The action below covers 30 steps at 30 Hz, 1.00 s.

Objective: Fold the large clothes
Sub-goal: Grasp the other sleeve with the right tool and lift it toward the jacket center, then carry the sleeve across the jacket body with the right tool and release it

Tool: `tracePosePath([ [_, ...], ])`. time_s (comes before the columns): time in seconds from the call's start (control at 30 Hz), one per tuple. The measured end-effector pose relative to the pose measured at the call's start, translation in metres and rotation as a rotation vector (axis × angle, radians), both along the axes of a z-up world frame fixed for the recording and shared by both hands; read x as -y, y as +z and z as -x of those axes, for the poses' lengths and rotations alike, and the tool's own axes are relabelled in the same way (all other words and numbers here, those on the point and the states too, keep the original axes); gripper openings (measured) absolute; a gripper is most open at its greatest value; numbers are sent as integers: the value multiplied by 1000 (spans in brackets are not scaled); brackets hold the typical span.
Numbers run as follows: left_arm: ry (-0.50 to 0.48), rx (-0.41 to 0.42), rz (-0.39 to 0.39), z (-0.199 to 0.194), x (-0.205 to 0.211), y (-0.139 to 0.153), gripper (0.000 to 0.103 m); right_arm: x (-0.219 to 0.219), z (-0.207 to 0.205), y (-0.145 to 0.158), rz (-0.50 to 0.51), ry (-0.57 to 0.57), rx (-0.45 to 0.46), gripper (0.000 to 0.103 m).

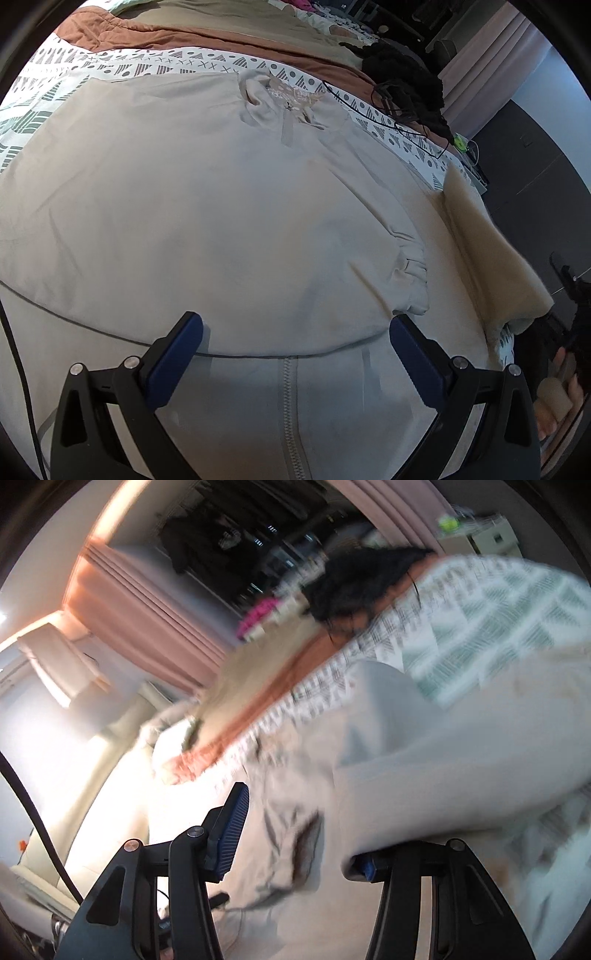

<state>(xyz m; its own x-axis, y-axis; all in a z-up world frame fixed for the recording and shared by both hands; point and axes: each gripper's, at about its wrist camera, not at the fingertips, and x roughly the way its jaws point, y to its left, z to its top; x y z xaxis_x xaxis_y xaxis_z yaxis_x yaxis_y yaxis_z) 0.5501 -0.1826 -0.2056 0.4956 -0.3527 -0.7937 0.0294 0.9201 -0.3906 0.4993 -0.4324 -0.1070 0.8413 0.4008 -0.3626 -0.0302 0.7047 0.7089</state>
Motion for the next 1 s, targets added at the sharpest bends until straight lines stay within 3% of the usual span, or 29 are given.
tracePosePath([
  [0.07, 2, 2, 4, 1, -1, 1, 103, -14, -3, -27, -57, 11, -86, 50],
  [0.13, 8, 3, 11, 1, -4, 1, 103, -22, -4, -57, -97, 9, -182, 59],
  [0.17, 11, 1, 16, 1, -5, 1, 103, -23, -4, -67, -97, 2, -241, 69],
  [0.2, 13, 0, 20, 1, -6, 1, 103, -21, -4, -72, -101, -7, -278, 70],
  [0.33, 8, 5, 27, 1, -4, 3, 103, 9, 16, -59, -177, -67, -217, 71],
  [0.5, -3, 17, 29, 5, -2, 6, 103, 40, 58, -42, -155, -175, -157, 72],
  [0.77, 2, 12, 27, 4, 1, 3, 103, 87, 83, -67, -207, -371, -259, 72],
  [1.0, 7, 20, 17, 6, 0, 4, 103, 93, 81, -71, -245, -432, -224, 72],
])
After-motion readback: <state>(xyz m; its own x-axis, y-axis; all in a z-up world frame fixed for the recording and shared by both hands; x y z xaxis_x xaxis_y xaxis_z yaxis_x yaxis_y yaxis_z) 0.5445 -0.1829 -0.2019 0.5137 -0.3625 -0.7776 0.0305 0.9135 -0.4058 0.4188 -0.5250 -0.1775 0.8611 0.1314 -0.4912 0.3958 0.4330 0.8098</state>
